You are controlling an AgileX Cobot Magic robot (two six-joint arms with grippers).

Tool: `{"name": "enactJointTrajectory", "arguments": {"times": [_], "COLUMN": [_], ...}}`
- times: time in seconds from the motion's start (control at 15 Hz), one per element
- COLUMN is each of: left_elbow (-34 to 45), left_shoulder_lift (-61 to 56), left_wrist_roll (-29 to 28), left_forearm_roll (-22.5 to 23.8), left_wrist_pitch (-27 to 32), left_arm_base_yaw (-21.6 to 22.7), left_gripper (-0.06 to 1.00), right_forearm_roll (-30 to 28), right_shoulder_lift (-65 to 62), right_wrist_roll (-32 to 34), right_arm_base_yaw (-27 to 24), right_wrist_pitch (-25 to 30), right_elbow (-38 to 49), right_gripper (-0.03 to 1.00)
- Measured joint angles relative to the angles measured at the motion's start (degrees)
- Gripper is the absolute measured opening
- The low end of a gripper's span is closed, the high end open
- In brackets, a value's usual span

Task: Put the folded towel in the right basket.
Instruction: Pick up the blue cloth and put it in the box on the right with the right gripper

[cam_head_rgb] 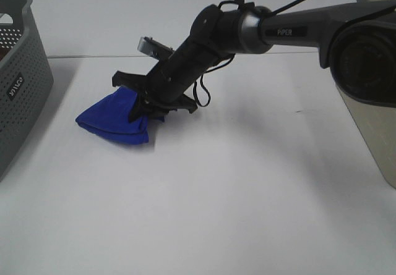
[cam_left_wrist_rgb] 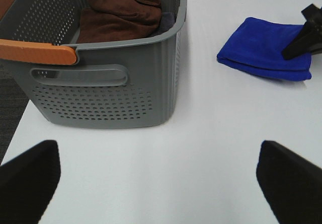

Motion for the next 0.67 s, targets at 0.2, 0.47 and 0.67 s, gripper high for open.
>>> {"name": "enactJointTrajectory", "arguments": {"times": [0.2, 0.47, 0.67], "left_elbow": [0.0, 0.0, 0.0], "left_shoulder_lift": [0.0, 0.0, 0.0], "left_wrist_roll": [0.0, 0.0, 0.0], "left_forearm_roll": [1.1, 1.3, 1.3], "left_wrist_pitch": [0.0, 0.0, 0.0], "left_arm_base_yaw": [0.0, 0.0, 0.0], "left_gripper": [0.99, 0.99, 0.99], "right_forearm_roll": [-2.9, -7.4, -13.9], "right_shoulder_lift": [-7.5, -18.0, -27.2], "right_wrist_roll": [0.0, 0.0, 0.0], "right_arm_base_yaw": [-7.7, -18.7, -29.5], "right_wrist_pitch": [10.4, 18.5, 23.8], "right_elbow": [-6.5, -6.7, -6.9], "right_gripper": [0.09, 0.09, 0.09]}}
